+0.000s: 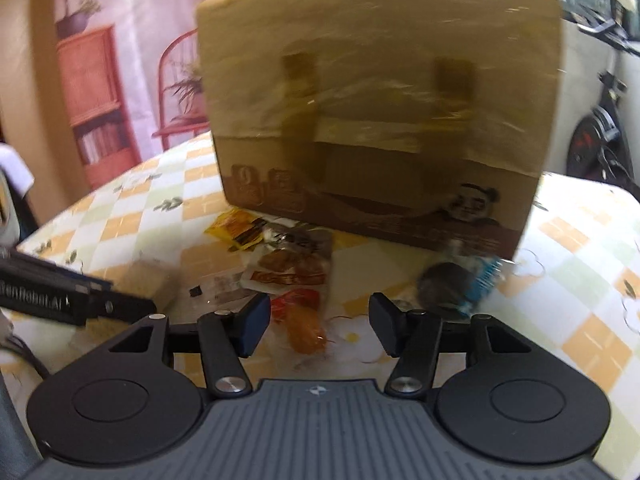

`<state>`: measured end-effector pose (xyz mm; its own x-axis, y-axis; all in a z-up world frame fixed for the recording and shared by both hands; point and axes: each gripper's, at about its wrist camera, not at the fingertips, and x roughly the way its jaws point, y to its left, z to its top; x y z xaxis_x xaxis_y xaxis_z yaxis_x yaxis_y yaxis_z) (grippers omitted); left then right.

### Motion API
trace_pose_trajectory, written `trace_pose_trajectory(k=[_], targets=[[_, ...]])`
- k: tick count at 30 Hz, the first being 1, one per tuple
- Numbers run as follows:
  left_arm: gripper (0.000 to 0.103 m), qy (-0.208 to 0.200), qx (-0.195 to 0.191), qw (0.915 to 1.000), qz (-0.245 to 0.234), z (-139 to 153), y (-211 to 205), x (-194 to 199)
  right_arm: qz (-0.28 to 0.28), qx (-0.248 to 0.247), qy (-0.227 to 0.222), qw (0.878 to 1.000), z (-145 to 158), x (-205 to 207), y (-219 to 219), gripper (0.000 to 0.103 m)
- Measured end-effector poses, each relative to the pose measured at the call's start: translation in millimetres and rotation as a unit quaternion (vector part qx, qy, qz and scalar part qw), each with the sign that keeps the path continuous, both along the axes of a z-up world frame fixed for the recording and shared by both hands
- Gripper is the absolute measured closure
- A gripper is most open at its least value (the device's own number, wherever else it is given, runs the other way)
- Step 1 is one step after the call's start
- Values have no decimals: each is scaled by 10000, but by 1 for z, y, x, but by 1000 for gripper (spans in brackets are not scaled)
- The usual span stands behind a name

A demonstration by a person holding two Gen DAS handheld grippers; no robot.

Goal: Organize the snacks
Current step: 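Grasp the cracker pack with the left tool while the right tool grasps the red-capped sausage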

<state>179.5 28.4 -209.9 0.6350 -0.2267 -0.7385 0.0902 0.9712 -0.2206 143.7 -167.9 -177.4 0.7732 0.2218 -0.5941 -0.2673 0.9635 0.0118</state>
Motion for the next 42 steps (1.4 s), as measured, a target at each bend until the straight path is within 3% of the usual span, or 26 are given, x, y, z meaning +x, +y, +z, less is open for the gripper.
trace_pose_trajectory(k=[2, 5, 10, 16, 22, 28, 35, 42], targets=[[52, -17, 18, 10000, 31, 0, 1, 1, 26, -86, -11, 10000, -4, 2, 4, 49], [52, -54, 108, 9999, 11, -1, -2, 1, -81, -76, -90, 9999, -7, 0, 0, 62], [52, -87, 195, 9998, 5, -2, -6, 2, -56, 94, -108, 9999, -7, -3, -6, 64], [52, -116, 190, 9998, -9, -3, -4, 1, 73, -202, 41, 9998, -10, -1, 6, 64], [52, -143, 195, 9997, -41, -3, -4, -2, 152, -215, -48, 9996, -11, -4, 7, 78], [52, -143, 198, 9997, -39, -3, -3, -2, 149, -180, 3, 9997, -11, -2, 6, 77], [52, -143, 204, 9997, -43, -3, -3, -2, 146, -366, 117, 9992, -14, 2, 12, 64], [52, -144, 216, 9997, -41, -3, -4, -2, 91, -387, 133, 9991, -15, 4, 11, 59]])
